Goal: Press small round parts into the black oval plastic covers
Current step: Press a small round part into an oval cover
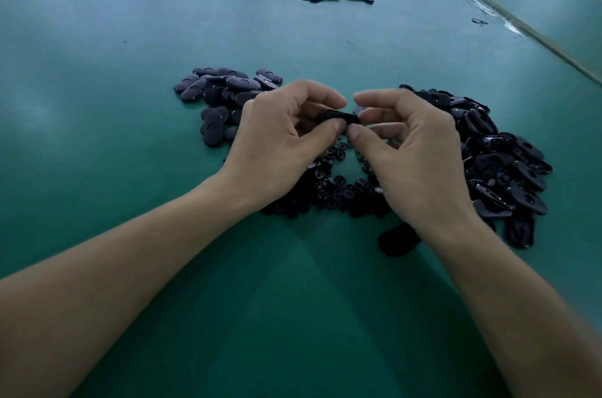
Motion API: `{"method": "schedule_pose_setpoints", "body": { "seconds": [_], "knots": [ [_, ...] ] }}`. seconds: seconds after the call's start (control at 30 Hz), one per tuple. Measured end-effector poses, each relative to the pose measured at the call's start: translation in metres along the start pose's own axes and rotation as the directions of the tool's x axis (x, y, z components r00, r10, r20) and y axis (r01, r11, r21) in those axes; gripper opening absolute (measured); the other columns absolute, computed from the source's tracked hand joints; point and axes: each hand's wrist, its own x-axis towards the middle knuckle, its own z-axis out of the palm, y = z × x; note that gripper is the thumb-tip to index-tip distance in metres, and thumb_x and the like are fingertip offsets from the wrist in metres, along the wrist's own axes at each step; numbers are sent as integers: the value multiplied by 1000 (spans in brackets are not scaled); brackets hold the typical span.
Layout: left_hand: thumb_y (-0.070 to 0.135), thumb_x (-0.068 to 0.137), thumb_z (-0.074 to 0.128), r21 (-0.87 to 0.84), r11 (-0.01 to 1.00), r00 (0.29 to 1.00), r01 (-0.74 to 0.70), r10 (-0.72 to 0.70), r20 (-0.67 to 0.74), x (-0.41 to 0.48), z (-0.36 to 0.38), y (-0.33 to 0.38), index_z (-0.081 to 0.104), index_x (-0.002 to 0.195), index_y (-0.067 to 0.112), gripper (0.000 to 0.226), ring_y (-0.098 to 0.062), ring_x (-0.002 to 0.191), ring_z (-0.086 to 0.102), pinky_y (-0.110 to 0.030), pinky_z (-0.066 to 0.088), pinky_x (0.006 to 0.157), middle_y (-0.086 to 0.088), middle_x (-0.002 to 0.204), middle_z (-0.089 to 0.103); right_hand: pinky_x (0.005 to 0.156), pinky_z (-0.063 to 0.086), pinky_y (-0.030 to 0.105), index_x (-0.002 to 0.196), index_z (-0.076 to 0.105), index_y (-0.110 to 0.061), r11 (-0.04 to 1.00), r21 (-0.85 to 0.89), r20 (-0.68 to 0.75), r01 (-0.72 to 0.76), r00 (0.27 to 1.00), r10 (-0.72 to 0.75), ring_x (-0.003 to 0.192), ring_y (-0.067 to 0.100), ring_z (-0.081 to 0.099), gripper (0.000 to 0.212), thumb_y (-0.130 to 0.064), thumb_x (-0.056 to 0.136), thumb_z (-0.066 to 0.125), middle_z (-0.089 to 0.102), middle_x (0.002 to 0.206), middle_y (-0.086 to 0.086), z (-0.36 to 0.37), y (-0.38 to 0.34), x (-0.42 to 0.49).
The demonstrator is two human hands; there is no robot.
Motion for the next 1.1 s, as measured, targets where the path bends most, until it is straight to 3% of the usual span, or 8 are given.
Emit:
{"method": "schedule_pose_setpoints", "body": {
  "seconds": [0.2, 0.47, 0.77, 0.87, 0.97, 1.1],
  "knots": [
    [-1, 87, 73, -167, 984, 998, 60, -54, 39, 1, -3, 0, 68, 93, 16, 19, -11, 63, 71, -22, 58, 62, 3, 71, 74, 80, 57, 23, 95, 72, -28, 998, 69, 9, 5, 1000, -5, 79, 4, 71, 21, -9, 85, 76, 74, 82, -10, -1, -1, 2],
    [-4, 87, 71, -226, 972, 997, 63, -51, 59, 3, -2, 1, 70, 97, 14, 20, -13, 72, 73, -28, 61, 77, 0, 80, 75, 71, 54, 20, 88, 72, -26, 991, 132, -4, -11, 1000, 12, 74, 5, 70, 13, -14, 84, 77, 75, 79, -8, -2, 0, 3],
    [-4, 88, 70, -288, 954, 995, 86, -70, 67, 2, -3, 1, 69, 98, 15, 21, -12, 73, 73, -24, 60, 71, 4, 79, 75, 68, 52, 17, 89, 70, -23, 989, 145, 16, -34, 999, 32, 72, 3, 69, 8, -17, 86, 76, 74, 78, -9, -1, -2, 2],
    [-5, 88, 70, -295, 951, 994, 94, -73, 79, 2, -3, 1, 70, 98, 12, 19, -15, 73, 73, -29, 62, 75, 1, 79, 76, 69, 54, 22, 89, 69, -24, 995, 95, -2, -18, 1000, 18, 73, 5, 69, 9, -18, 86, 75, 73, 77, -8, -1, -3, 0],
    [-7, 88, 69, -302, 948, 994, 99, -82, 69, 2, -3, 1, 69, 95, 9, 17, -13, 66, 72, -24, 59, 66, 0, 73, 75, 71, 58, 31, 87, 65, -31, 1000, -2, -38, 27, 999, -27, 73, 8, 69, 15, -21, 86, 76, 70, 76, -10, 0, -5, -3],
    [-7, 88, 69, -325, 939, 993, 114, -100, 59, 2, -4, 0, 70, 93, 5, 13, -14, 62, 71, -23, 57, 62, -3, 71, 75, 70, 56, 28, 86, 67, -31, 999, 46, -9, 6, 1000, -6, 71, 7, 69, 16, -18, 85, 77, 71, 73, -9, -1, -5, -3]
  ]
}}
